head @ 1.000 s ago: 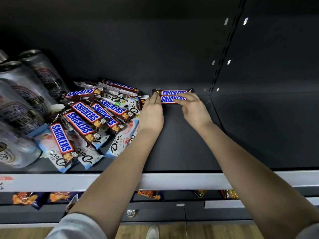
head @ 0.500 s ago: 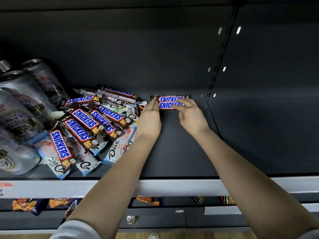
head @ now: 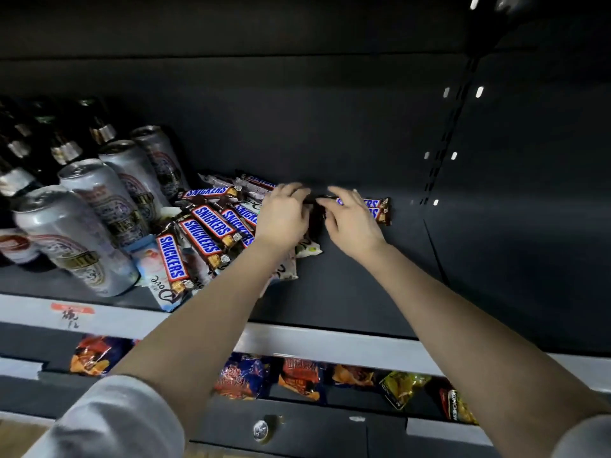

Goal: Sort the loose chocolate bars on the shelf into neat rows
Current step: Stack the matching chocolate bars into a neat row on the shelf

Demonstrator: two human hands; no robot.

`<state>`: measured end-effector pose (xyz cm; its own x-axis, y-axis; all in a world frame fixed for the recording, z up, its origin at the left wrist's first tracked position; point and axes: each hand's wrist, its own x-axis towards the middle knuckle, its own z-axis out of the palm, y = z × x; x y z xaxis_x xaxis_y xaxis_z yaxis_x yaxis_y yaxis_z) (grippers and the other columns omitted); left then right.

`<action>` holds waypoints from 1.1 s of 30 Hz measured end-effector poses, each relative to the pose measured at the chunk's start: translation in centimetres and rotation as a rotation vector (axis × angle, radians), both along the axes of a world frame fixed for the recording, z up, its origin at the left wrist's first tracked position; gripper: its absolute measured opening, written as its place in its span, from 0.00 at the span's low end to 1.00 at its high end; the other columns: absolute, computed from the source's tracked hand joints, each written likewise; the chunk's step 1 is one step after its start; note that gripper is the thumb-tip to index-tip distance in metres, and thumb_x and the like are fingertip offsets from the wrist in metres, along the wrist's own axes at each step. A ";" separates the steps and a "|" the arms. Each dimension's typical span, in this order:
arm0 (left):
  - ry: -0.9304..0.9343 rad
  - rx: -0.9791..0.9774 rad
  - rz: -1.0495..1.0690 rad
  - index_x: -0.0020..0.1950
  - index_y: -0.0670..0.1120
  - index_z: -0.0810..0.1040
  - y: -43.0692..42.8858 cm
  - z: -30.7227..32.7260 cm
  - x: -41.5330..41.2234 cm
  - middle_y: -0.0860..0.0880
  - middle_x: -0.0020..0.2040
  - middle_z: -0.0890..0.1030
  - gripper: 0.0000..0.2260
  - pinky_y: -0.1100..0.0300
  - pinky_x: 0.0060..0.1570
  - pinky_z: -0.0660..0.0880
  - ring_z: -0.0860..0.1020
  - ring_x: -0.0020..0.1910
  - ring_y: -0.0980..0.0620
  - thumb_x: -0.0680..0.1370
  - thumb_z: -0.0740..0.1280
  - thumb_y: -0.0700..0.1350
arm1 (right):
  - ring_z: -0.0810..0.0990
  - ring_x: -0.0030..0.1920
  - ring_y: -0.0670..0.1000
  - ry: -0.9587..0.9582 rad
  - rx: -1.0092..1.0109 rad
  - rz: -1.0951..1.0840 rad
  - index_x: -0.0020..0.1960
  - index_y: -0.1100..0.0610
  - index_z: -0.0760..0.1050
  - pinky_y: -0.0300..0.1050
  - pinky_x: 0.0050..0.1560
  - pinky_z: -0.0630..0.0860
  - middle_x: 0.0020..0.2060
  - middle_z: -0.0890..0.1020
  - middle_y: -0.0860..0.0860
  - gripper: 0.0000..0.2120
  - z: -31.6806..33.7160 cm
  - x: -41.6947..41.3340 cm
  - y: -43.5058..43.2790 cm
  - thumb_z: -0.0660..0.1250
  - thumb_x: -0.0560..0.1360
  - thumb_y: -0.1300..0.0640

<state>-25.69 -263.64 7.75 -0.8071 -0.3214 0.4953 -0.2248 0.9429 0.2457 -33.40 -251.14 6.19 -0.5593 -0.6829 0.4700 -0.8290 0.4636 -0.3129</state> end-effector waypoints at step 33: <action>-0.014 0.233 0.518 0.61 0.47 0.72 -9.1 -0.1 12.0 0.45 0.60 0.75 0.16 0.47 0.58 0.66 0.70 0.61 0.42 0.74 0.64 0.47 | 0.70 0.62 0.54 -0.168 0.105 0.317 0.65 0.52 0.71 0.48 0.63 0.70 0.63 0.73 0.52 0.22 1.0 10.2 -11.4 0.62 0.73 0.67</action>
